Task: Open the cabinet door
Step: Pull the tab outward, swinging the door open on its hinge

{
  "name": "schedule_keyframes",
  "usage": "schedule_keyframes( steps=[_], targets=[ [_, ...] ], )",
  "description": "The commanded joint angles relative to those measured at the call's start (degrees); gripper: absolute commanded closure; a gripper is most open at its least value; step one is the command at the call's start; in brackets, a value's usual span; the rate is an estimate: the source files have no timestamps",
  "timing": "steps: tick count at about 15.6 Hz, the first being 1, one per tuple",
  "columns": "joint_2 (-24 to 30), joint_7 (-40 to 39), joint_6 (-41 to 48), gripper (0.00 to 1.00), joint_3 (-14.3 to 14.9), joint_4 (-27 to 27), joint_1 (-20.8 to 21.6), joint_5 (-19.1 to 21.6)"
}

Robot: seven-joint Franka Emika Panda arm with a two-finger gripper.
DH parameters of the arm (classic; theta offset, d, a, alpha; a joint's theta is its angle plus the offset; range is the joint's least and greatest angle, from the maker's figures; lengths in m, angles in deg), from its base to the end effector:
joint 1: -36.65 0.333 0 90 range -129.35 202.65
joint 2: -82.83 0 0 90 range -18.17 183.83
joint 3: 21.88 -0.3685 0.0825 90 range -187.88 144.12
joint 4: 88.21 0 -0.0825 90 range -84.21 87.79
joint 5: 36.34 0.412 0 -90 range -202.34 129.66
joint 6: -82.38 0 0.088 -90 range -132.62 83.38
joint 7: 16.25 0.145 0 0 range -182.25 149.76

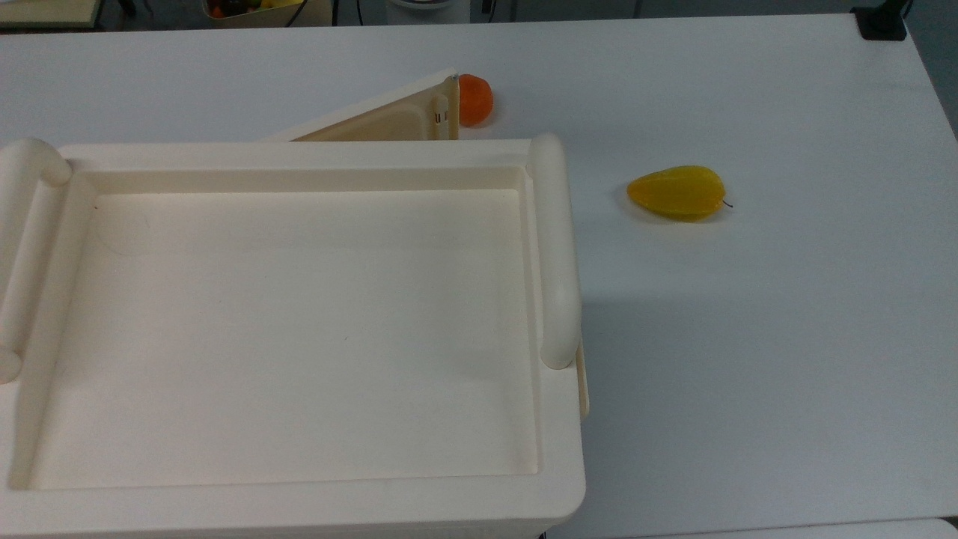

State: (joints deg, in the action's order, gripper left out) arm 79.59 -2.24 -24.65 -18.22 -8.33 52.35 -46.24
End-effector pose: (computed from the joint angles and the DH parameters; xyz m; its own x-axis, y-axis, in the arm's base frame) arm 0.6309 0.1163 0.7324 0.9023 0.0002 0.4311 -0.0342 -0.9968 0.0720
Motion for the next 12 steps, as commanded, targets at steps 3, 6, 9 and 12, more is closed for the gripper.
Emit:
schedule_keyframes(
  steps=[3,6,9,12],
  targets=[
    [-2.8,0.8,-15.3,0.00,0.2,-0.1,0.5,-0.2],
    [-5.5,0.4,-20.3,0.00,-0.2,0.5,0.5,-0.2],
    [-5.6,0.2,-20.0,0.00,-0.6,2.1,0.6,-0.3],
    [-5.5,-0.5,-15.3,0.00,-1.0,2.4,0.6,-0.5]
  ],
)
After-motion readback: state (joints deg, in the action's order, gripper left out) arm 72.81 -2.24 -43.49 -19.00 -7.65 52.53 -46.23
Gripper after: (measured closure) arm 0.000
